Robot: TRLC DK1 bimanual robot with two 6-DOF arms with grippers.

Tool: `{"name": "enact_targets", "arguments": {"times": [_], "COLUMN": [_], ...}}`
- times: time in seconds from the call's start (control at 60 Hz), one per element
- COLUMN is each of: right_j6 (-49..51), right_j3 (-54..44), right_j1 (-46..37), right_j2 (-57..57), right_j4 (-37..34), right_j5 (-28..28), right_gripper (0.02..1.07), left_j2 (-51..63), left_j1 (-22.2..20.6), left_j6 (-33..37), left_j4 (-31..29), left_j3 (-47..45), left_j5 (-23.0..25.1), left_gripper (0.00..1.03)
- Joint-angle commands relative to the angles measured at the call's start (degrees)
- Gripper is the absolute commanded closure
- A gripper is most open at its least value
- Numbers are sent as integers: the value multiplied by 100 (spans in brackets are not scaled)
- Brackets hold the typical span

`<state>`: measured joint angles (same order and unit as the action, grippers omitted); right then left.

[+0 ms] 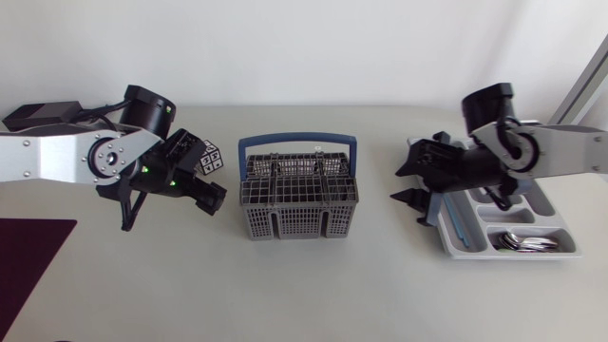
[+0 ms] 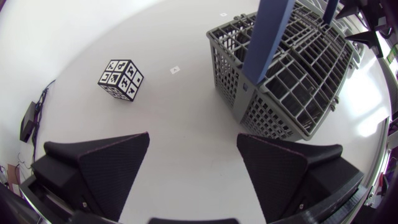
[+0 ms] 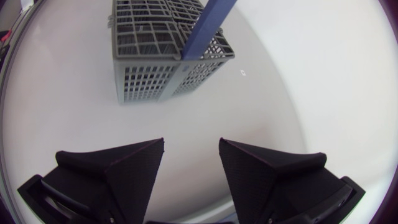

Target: Transfer all utensils from the basket to the drawer tray.

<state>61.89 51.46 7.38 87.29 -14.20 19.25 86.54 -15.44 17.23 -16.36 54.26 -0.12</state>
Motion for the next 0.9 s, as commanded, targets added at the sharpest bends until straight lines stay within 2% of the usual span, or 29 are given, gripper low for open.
{"name": "enact_targets", "arguments": {"times": [0.0, 0.4, 0.883], "right_j6": [-924, -1785, -1873], "right_j3": [162, 716, 786], "right_j1": [379, 1293, 1389], "right_j2": [509, 1089, 1291], "right_j4": [180, 356, 365], "right_j5": [-219, -633, -984], "right_gripper": [41, 41, 41], "left_j2": [205, 583, 653], "left_j1": [-29, -152, -117], "left_j6": [140, 113, 140], "left_j4": [89, 406, 432], "left_j3": [-21, 243, 304], "left_j5": [-6, -6, -6], "left_gripper": [5, 5, 5]}}
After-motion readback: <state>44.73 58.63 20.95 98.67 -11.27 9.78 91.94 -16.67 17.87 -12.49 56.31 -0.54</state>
